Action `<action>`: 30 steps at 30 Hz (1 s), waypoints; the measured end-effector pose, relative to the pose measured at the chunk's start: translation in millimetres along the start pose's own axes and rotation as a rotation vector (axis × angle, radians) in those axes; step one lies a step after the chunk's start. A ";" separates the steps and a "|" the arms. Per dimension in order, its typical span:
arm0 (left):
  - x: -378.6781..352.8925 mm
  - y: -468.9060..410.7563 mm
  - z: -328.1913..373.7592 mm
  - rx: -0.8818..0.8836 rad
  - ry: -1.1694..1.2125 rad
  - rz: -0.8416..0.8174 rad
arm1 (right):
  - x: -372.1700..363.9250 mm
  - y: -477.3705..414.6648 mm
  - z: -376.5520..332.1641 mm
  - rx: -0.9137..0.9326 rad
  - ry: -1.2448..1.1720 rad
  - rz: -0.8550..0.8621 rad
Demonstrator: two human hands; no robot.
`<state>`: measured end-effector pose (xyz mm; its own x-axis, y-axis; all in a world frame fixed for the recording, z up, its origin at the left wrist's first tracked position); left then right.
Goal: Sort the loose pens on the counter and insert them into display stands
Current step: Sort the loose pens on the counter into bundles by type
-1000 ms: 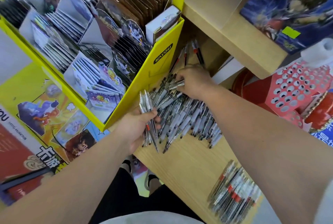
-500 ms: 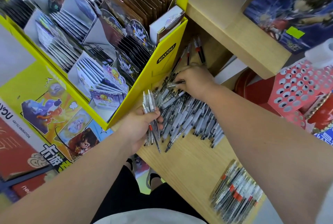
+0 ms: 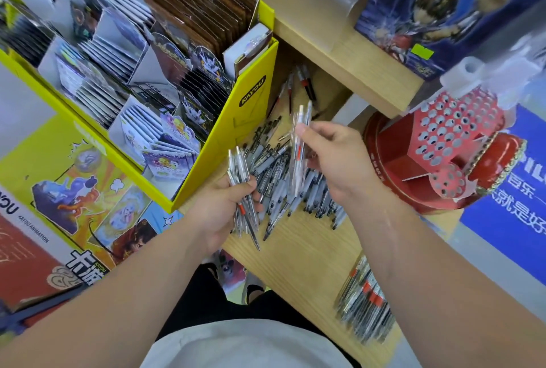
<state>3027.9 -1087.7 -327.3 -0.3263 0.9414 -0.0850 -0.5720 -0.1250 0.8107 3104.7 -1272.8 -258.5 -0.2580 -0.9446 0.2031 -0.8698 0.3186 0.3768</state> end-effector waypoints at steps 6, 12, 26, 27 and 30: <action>-23.2 24.3 5.3 -0.011 -0.072 -0.146 | 10.1 31.7 42.3 -0.339 -0.111 -0.021; -36.2 36.2 -3.8 -0.005 -0.128 -0.201 | 1.9 56.7 56.1 -0.391 -0.115 0.002; -14.4 8.4 5.9 0.002 -0.004 -0.060 | -18.5 6.6 34.2 -0.014 0.317 0.048; -10.7 3.3 7.7 -0.013 -0.011 -0.036 | -17.2 -7.9 29.0 0.088 0.449 0.060; 1.0 -8.7 7.9 -0.026 -0.029 0.019 | -23.9 -47.4 26.9 0.285 0.851 0.030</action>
<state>3038.5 -1083.2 -329.9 -0.3151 0.9476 -0.0529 -0.5853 -0.1501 0.7968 3140.8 -1267.4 -305.5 0.0183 -0.5214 0.8531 -0.9684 0.2029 0.1448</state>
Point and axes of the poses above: each hand's wrist, its own y-axis away from the middle knuckle, its own x-axis out of the back of the hand, z = x × y, the point moved 7 cm from there along -y, towards the middle knuckle, and after that the axes turned 14 degrees about z, right-handed, at the moved point
